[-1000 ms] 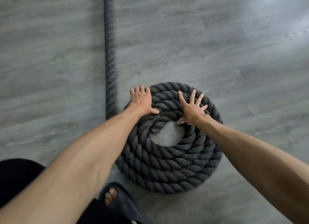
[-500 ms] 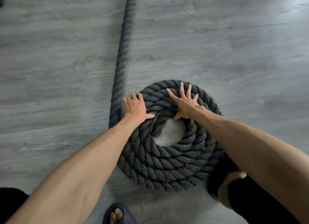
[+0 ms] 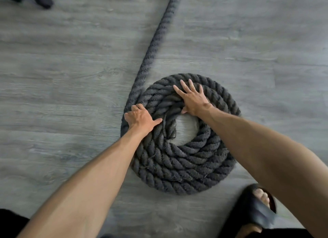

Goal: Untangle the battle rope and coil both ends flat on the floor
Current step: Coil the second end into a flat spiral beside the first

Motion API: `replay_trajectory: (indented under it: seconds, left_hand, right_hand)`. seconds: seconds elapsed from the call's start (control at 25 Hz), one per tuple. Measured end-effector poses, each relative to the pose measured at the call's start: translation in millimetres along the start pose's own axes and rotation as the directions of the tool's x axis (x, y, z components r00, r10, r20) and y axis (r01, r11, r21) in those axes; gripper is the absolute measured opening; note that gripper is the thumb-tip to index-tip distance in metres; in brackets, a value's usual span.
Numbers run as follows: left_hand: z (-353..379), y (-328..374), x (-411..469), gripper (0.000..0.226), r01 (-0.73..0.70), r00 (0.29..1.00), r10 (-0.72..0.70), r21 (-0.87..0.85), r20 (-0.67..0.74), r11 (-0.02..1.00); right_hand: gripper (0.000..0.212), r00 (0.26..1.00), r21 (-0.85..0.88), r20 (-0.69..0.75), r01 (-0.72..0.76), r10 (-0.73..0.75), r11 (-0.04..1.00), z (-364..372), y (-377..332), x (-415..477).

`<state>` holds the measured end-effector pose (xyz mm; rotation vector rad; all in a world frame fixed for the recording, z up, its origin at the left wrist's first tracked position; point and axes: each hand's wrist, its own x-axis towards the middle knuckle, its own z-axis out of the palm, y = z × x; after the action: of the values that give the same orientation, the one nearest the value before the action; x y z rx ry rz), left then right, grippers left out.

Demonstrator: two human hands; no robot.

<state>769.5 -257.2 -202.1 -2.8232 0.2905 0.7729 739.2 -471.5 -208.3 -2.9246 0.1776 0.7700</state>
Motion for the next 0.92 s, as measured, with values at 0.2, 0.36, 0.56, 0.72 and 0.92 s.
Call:
replay_trajectory:
  seconds: [0.2, 0.36, 0.56, 0.72, 0.92]
  left_hand:
    - [-34.1, 22.9, 24.4, 0.126, -0.097, 0.995, 0.097, 0.013, -0.024, 0.995]
    - [-60.3, 62.0, 65.2, 0.131, -0.354, 0.924, 0.370, -0.156, 0.091, 0.922]
    - [-56.5, 66.5, 84.1, 0.114, -0.294, 0.955, 0.296, -0.115, -0.004, 0.949]
    - [-75.1, 99.0, 96.2, 0.124, -0.114, 0.993, 0.116, -0.145, 0.002, 0.983]
    - [-90.7, 135.8, 101.6, 0.123, 0.079, 0.994, -0.064, -0.161, 0.093, 0.984]
  right_hand:
    - [0.126, 0.870, 0.301, 0.050, -0.482, 0.491, 0.823, 29.8, 24.9, -60.7]
    - [0.142, 0.687, 0.403, 0.337, -0.723, 0.644, 0.561, 57.7, 33.2, -86.2]
    - [0.138, 0.766, 0.383, 0.300, -0.642, 0.568, 0.664, 34.9, 74.0, -40.7]
    - [0.137, 0.839, 0.283, 0.268, -0.539, 0.474, 0.793, -3.1, 133.9, 6.7]
    - [0.138, 0.925, 0.190, 0.240, -0.341, 0.293, 0.921, -49.2, 190.2, 58.5]
